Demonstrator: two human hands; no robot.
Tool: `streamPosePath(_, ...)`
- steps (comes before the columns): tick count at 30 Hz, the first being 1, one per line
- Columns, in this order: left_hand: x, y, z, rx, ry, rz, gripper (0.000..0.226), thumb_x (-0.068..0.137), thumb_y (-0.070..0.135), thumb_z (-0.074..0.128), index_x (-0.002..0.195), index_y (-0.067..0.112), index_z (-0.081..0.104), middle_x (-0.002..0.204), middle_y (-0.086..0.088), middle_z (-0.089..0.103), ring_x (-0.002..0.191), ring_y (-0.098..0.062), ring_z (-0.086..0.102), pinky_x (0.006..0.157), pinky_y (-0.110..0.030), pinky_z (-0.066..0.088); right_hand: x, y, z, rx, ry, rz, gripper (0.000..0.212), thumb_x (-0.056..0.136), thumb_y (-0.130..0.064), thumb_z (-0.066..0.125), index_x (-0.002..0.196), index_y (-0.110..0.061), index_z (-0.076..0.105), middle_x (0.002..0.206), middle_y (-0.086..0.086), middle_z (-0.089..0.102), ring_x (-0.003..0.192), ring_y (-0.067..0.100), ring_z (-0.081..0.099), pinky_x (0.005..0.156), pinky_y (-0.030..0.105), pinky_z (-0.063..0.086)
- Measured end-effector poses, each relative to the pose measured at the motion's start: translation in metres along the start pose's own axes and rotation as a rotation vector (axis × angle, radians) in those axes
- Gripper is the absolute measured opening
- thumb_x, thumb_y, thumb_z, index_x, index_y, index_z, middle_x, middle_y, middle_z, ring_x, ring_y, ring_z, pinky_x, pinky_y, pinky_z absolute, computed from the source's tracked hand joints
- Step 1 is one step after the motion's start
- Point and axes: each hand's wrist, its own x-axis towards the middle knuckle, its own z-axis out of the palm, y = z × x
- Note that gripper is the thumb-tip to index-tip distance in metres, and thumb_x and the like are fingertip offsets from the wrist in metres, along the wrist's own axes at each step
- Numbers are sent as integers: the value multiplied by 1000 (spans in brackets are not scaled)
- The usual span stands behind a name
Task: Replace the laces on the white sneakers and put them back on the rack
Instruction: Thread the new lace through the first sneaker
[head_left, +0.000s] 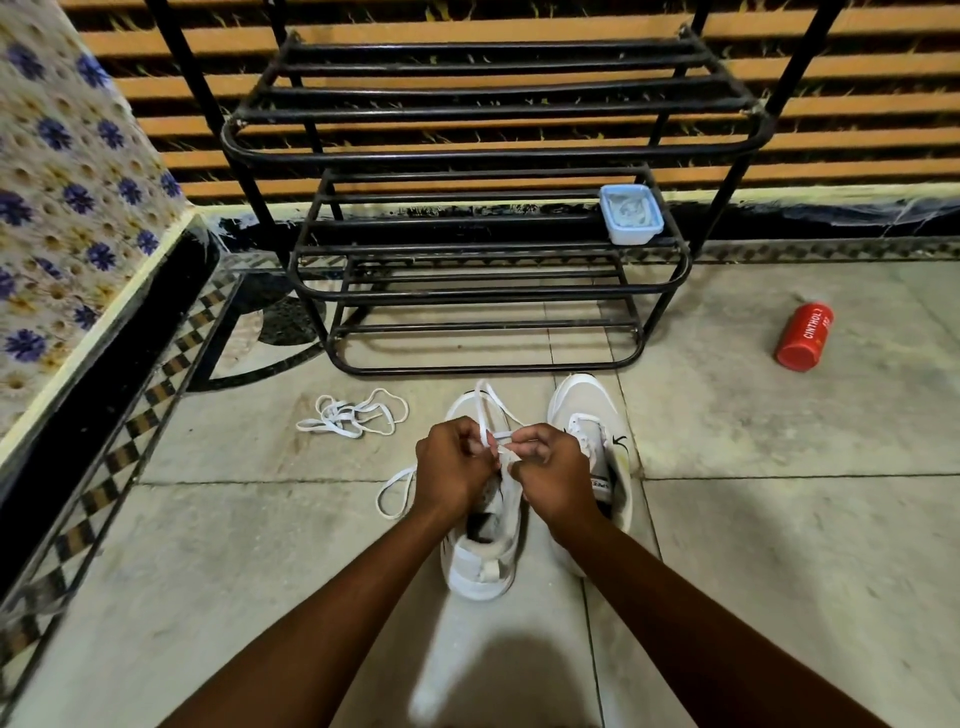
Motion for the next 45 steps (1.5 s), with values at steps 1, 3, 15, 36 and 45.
streamPosePath(1, 0, -1, 1, 28, 6, 25, 18, 74, 4, 74, 75, 18, 64, 62, 4, 69, 62, -11, 68, 58, -24, 51, 0, 0, 1, 5, -7, -4, 34, 72, 15, 63, 98, -7, 70, 88, 5, 76, 88, 11, 73, 77, 23, 56)
streamPosePath(3, 3, -5, 4, 50, -1, 37, 24, 70, 3, 73, 81, 19, 59, 65, 2, 69, 64, -14, 66, 58, -26, 50, 2, 2, 2, 11, -13, -8, 36, 72, 16, 62, 99, -7, 69, 90, 6, 76, 89, 12, 73, 79, 24, 57)
streamPosePath(15, 27, -7, -1, 170, -134, 113, 32, 72, 3, 75, 88, 15, 51, 79, -4, 65, 74, -22, 61, 65, -32, 47, 13, 6, 1, -60, -98, 20, 28, 77, -22, 60, 97, -43, 62, 89, 3, 75, 83, 27, 73, 79, 48, 60)
streamPosePath(36, 32, -18, -18, 327, -354, 582, 35, 86, 4, 64, 99, 17, 35, 68, 0, 51, 62, -24, 45, 57, -35, 37, 28, 5, -1, -163, -125, 35, 21, 70, -23, 57, 89, -32, 62, 68, -5, 69, 70, 19, 69, 72, 51, 63)
streamPosePath(45, 40, -17, -16, 308, -317, 559, 31, 79, -3, 58, 93, 19, 39, 69, 9, 49, 63, -20, 47, 59, -36, 41, 27, 1, 1, -179, -115, 33, 25, 72, -16, 63, 93, -30, 58, 68, 0, 72, 66, 19, 71, 69, 51, 63)
